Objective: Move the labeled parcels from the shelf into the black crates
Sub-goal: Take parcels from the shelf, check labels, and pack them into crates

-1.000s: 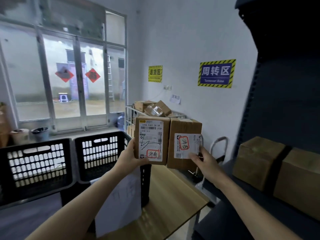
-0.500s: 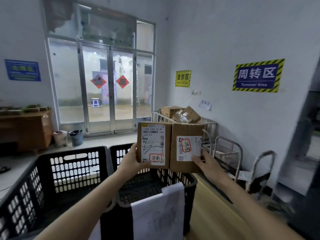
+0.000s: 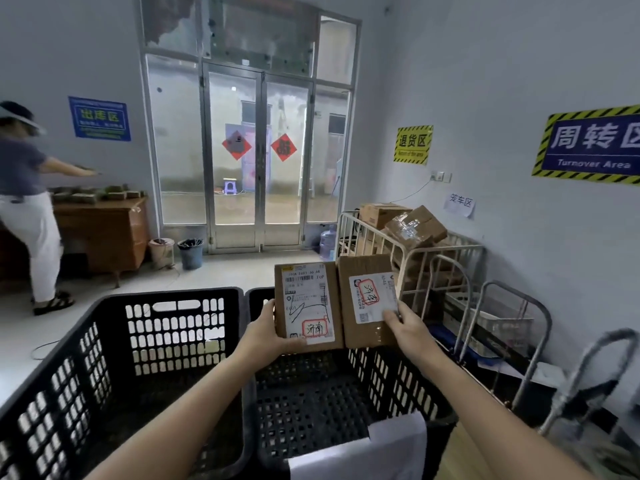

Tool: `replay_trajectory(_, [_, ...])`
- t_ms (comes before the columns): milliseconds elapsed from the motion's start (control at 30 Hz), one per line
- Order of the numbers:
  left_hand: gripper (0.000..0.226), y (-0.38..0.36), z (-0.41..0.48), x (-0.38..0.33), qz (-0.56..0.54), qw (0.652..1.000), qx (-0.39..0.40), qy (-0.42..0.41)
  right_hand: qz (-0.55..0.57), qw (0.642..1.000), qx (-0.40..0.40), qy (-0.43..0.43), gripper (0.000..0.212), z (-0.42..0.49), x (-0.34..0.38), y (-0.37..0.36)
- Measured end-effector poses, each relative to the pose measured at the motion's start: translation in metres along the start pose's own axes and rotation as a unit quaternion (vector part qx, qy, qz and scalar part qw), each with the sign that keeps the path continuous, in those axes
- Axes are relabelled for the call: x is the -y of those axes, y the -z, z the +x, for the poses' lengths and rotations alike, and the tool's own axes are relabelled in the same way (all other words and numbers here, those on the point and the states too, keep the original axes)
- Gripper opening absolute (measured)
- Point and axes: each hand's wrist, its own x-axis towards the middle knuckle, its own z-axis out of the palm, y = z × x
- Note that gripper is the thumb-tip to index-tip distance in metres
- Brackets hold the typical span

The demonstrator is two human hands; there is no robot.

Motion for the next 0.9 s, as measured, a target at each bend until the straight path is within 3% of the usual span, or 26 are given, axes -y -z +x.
replay_trajectory(267, [0.089,-0.022,0.062,0.038,-0.017,0.992,0.004,0.125,-0.022,0.997,0.041,-0.056,0.033,0.084,-0.047,-0.025])
replay_trajectory(633, [0.081,-0.074,0.112,0.12,-0.024,0.961,-0.031,0.274,0.038,0.974,0.111,-0.195,0.03,0.153,-0.154,-0.077])
replay_trajectory(900, [0.072,-0.106,0.133,0.166,-0.033,0.938,-0.065,0.34,0.023,0.955,0.103,-0.276,0.035,0.173,-0.211,-0.11])
